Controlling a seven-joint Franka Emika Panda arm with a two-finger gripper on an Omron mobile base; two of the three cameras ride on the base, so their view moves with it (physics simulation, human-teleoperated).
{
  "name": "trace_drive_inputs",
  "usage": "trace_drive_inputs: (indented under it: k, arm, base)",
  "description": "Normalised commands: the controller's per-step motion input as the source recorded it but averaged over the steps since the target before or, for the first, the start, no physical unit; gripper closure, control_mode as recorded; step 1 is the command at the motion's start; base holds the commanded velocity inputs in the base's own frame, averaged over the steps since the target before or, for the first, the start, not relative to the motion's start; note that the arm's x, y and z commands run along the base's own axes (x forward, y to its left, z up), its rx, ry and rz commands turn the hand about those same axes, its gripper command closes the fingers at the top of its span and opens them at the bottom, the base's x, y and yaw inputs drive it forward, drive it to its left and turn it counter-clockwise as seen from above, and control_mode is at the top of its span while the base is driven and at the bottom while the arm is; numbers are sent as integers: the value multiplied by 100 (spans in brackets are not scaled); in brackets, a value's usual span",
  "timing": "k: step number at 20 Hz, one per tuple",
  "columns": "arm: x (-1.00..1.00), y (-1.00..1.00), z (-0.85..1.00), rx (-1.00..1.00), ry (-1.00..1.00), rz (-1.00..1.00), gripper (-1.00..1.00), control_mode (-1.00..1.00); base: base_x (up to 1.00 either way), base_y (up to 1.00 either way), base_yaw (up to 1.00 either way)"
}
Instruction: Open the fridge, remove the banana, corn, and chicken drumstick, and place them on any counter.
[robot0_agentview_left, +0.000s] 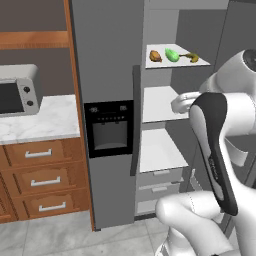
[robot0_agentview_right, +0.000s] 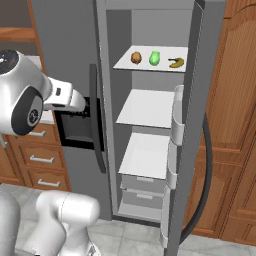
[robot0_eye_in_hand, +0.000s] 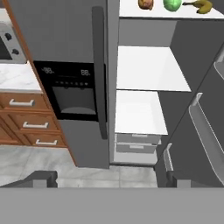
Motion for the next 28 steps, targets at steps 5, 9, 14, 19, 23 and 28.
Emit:
trace_drive_inputs:
  k: [5,9,14,19,23,28]
  arm:
    - [-18,0,0,0,0,0,-100,-100]
    - [-2,0,0,0,0,0,-100,-100]
    - [0,0,0,0,1,0,-100,-100]
    - [0,0,0,0,7,0,-100,-100]
    - [0,-1,0,0,8,0,-100,100]
    - [0,0,0,0,0,0,-100,100]
  base:
    - [0,0,0]
    - [0,0,0]
    - [0,0,0]
    - [0,0,0]
    - [0,-3,0]
    - [31,-19,0]
